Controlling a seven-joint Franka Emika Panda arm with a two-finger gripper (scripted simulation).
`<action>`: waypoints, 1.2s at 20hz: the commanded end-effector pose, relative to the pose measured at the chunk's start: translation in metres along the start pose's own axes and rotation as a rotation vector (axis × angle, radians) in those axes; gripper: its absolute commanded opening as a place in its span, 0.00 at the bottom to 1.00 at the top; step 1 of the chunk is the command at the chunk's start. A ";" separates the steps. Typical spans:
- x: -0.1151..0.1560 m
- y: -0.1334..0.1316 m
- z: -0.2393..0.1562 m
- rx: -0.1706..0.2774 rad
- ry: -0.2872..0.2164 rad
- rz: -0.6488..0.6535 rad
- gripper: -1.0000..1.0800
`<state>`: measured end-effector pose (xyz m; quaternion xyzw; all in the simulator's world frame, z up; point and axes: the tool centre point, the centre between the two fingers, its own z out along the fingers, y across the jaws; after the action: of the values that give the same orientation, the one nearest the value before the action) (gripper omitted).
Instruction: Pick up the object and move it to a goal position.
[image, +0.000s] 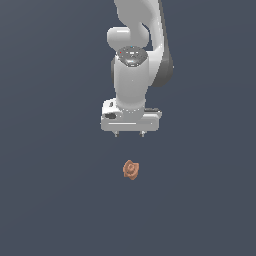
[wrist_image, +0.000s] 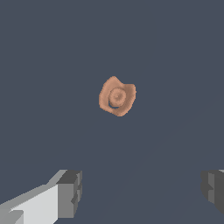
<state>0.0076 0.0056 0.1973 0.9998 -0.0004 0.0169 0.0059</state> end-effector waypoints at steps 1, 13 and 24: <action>0.000 0.000 0.000 0.000 0.000 0.000 0.96; -0.003 -0.013 -0.001 -0.018 -0.014 -0.067 0.96; 0.014 -0.013 0.016 -0.011 -0.018 0.021 0.96</action>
<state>0.0183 0.0182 0.1862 0.9999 -0.0008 0.0086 0.0121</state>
